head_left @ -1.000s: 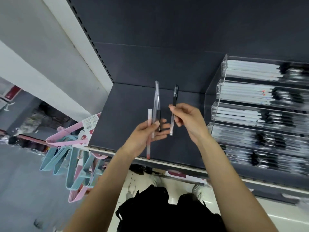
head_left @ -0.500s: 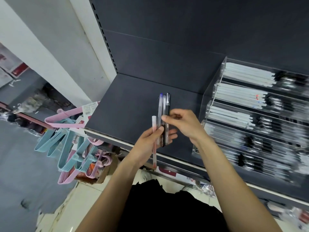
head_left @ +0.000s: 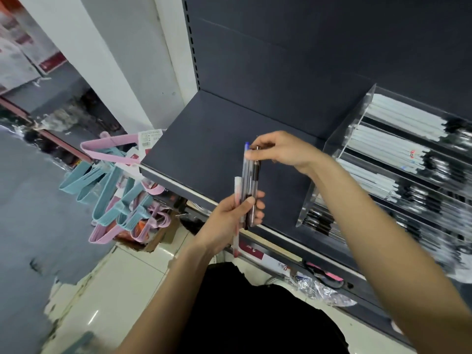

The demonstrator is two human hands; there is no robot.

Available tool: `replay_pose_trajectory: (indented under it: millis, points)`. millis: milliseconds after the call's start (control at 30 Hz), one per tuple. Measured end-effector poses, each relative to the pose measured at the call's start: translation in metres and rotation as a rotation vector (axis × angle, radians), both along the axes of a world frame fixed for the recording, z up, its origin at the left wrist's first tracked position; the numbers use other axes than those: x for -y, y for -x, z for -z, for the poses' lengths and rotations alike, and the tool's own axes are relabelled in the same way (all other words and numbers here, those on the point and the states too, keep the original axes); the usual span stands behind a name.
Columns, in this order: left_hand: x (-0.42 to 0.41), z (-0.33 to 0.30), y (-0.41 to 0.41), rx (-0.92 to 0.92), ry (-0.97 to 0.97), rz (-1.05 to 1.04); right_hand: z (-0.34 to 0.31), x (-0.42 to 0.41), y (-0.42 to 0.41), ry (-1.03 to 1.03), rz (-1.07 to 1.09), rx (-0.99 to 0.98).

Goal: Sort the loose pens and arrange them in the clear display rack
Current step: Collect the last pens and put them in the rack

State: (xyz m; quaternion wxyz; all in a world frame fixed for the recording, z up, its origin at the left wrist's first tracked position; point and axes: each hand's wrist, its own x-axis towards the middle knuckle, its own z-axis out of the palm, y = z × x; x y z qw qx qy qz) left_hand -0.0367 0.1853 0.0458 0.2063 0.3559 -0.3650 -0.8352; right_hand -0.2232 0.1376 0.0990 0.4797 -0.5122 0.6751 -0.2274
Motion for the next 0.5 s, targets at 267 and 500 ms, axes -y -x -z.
replay_pose_trajectory:
  millis: [267,500]
  points:
    - [0.006,-0.008,-0.012,-0.068,0.080,-0.054,-0.013,0.026,-0.015,0.149,0.031,-0.020]
    - [0.009,-0.002,-0.018,-0.144,0.087,-0.028,-0.019,0.016,-0.024,0.375,0.251,0.090]
